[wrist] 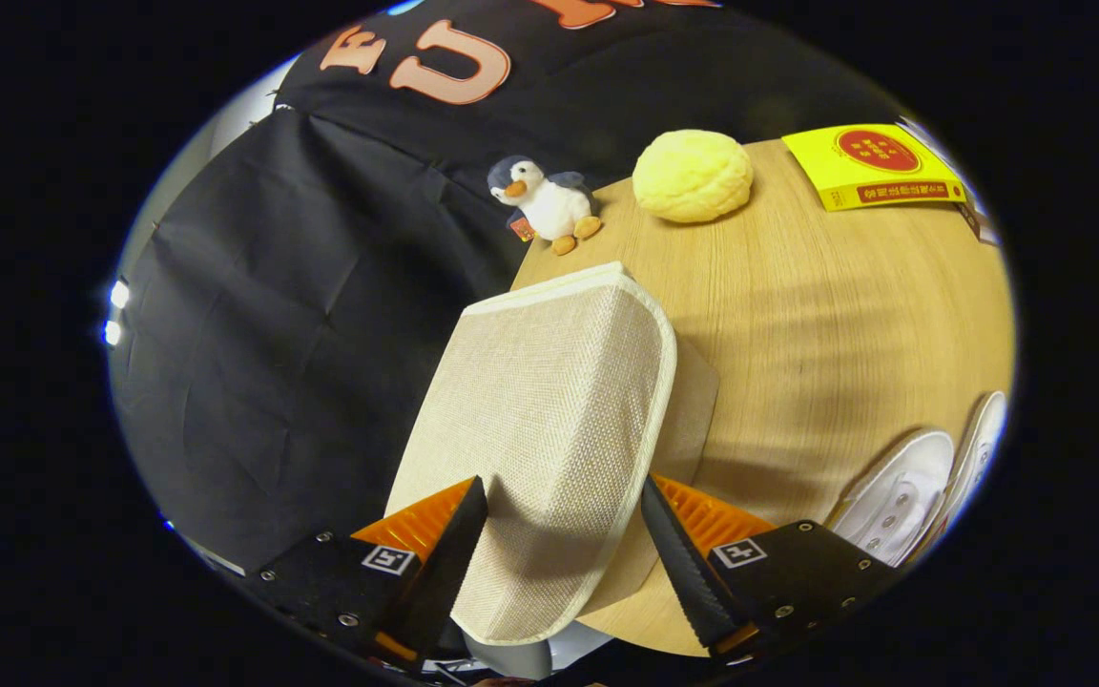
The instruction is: Open the storage box then place both shoes into the box .Put the left shoe in first, then the right shoe, with the right side of both shoes facing outward in a uniform manner.
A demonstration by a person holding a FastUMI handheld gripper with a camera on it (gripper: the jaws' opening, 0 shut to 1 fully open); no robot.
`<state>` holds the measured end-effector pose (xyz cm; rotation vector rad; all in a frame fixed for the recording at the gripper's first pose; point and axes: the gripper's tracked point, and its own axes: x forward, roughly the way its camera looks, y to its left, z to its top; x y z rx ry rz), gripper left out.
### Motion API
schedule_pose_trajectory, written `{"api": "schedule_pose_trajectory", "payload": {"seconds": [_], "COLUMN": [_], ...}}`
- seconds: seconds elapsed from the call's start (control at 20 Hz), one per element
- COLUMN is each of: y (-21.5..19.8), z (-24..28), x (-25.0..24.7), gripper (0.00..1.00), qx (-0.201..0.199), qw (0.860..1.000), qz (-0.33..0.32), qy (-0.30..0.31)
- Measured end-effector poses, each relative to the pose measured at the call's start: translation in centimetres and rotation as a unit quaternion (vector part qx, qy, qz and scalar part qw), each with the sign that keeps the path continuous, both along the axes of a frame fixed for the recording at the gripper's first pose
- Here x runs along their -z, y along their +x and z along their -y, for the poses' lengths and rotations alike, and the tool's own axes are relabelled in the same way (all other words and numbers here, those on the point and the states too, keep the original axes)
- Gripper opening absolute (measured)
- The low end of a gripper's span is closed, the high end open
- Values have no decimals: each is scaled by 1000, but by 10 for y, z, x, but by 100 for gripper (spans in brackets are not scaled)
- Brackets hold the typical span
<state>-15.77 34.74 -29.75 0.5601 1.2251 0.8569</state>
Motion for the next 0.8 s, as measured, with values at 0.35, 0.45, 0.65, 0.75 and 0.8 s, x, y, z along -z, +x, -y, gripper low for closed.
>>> {"api": "schedule_pose_trajectory", "payload": {"seconds": [0.35,0.45,0.65,0.75,0.8], "y": [2,5,7,4,4], "z": [-1,2,-6,-16,-22], "x": [-11,-32,-86,-110,-123], "gripper": [93,85,70,66,64], "qx": [29,31,8,-7,-11], "qw": [997,997,994,993,993], "qz": [-55,-55,-36,-18,-7], "qy": [38,54,102,112,121]}}
